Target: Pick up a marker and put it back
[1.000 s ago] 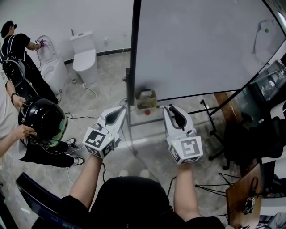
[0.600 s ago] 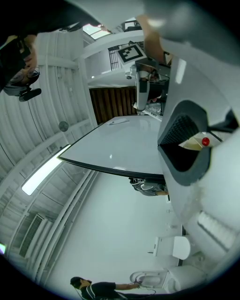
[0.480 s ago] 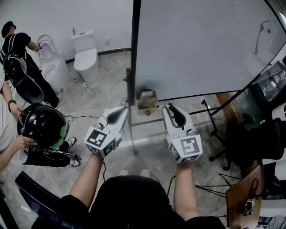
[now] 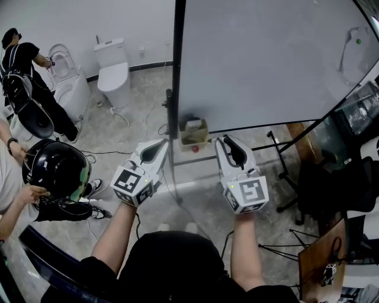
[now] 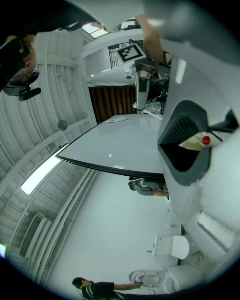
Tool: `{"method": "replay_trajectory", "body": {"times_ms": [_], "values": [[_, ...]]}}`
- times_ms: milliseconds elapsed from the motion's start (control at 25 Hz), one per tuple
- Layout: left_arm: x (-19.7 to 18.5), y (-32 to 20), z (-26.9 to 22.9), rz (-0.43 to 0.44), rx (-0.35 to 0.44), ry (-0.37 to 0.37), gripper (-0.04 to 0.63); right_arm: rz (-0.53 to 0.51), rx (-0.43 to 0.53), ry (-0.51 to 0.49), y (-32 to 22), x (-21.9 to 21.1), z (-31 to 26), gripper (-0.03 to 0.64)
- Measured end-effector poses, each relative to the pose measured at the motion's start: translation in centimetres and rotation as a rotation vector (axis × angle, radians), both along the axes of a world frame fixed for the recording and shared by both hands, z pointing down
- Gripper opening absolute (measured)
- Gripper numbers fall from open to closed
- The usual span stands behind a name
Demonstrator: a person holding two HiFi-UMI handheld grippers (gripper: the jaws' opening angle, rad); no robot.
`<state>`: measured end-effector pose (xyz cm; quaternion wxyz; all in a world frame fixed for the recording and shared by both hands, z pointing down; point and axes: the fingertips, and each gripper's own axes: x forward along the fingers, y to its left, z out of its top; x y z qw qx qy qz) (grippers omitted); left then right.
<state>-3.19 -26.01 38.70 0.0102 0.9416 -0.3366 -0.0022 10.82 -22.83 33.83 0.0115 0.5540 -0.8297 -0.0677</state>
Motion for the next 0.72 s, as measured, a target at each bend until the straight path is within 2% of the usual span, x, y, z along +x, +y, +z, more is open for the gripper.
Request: {"method": "replay_trajectory", "body": {"times_ms": [720], "values": [[0.7,-0.2,0.7,-0.029,-0.024,-0.006,0.006,-0.027,-0.056,-0.024,-3.4,1.0,3.2,0.08]]}}
